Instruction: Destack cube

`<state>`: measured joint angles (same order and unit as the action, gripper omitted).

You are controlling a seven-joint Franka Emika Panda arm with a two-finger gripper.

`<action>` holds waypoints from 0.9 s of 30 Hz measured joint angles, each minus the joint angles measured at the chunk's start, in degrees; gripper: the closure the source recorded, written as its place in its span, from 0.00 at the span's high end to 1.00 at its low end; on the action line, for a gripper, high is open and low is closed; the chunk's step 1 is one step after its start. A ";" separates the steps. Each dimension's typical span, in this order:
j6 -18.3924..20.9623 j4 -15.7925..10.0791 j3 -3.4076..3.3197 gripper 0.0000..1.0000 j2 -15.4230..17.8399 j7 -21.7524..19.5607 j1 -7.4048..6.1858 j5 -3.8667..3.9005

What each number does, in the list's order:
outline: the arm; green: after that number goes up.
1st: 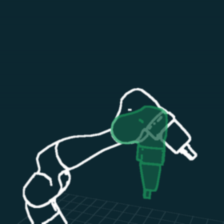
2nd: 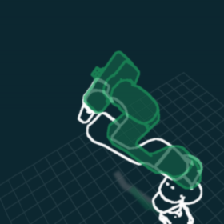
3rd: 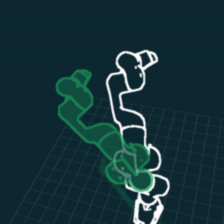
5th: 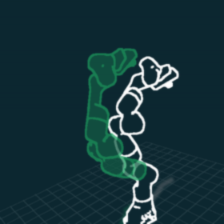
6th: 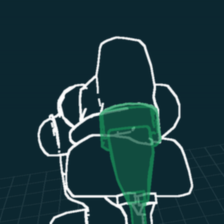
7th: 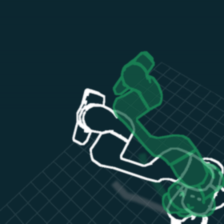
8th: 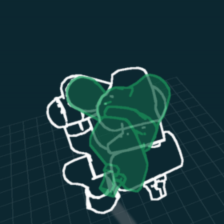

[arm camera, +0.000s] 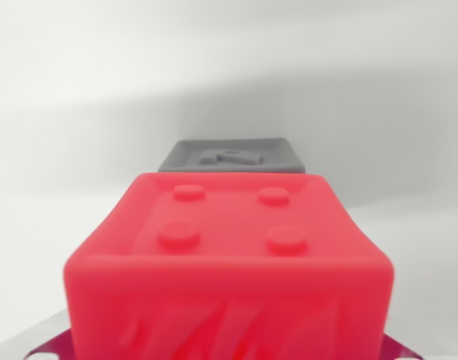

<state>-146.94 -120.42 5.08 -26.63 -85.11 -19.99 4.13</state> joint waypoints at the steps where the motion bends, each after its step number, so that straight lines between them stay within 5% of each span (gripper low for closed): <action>1: 0.22 -0.03 0.02 0.00 0.25 0.02 0.00 -0.04; 27: 7.85 -0.14 0.43 0.00 8.15 0.77 0.20 -1.22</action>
<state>-139.09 -120.56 5.52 -18.47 -84.34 -19.78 2.91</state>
